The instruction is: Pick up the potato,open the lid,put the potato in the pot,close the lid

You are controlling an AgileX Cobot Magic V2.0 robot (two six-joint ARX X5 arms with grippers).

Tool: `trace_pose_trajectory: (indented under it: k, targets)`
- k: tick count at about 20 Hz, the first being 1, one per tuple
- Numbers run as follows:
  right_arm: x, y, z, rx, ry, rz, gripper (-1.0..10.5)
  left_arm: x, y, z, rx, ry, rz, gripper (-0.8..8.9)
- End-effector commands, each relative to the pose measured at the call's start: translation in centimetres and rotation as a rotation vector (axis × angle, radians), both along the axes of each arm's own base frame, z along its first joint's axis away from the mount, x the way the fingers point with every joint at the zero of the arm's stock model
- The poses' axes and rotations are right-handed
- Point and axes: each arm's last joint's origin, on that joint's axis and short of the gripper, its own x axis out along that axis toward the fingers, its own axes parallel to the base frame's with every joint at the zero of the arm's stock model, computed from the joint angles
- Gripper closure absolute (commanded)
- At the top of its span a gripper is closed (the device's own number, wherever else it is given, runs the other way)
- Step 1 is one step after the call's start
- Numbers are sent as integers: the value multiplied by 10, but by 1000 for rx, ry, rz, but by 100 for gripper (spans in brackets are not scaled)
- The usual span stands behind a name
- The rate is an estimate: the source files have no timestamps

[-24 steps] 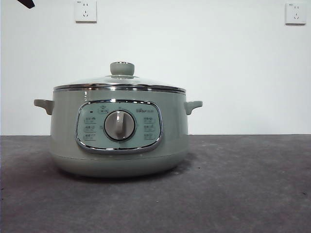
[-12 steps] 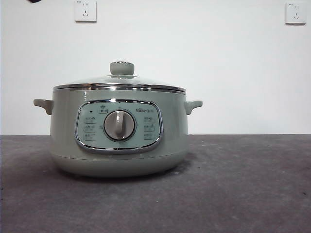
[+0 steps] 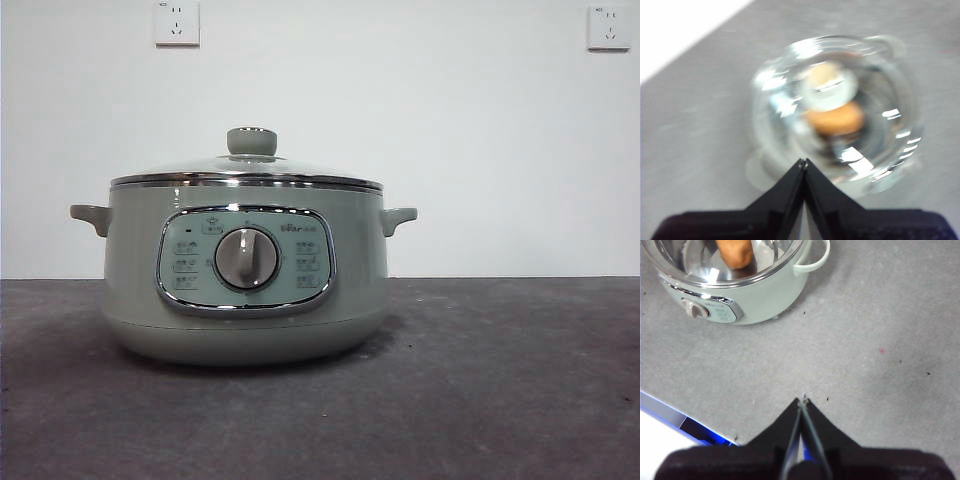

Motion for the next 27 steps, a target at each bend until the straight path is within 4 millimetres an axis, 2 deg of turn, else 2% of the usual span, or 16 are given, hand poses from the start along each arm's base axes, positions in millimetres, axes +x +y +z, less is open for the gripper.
trace_pose_trajectory:
  k: [1,3,6,9,11,15,21,24,27]
  targets:
    - [0,0,-2,0,5,-5,946,-15,20,-4,-37,-48,46,816]
    - [0,0,-2,0,6,-5,946,-21,41,-29,-137,-161,170,816]
    - [0,0,-2,0,6,-5,946,-27,66,-98,-269,-353,363,816]
    - [0,0,-2,-1,6,-5,946,-39,76,-165,-400,-461,463,816]
    - [0,0,-2,0,6,-5,946,-48,78,-191,-408,-483,478,816]
    - [0,0,-2,-1,6,-5,946,-57,78,-215,-412,-503,477,816]
    - [0,0,-2,-1,6,-5,946,-59,73,-247,-441,-446,453,816]
    - [0,0,-2,-1,6,-5,946,-64,74,-257,-404,-364,492,816]
    - [0,0,-2,-1,6,-5,946,-66,74,-254,-423,-403,480,816]
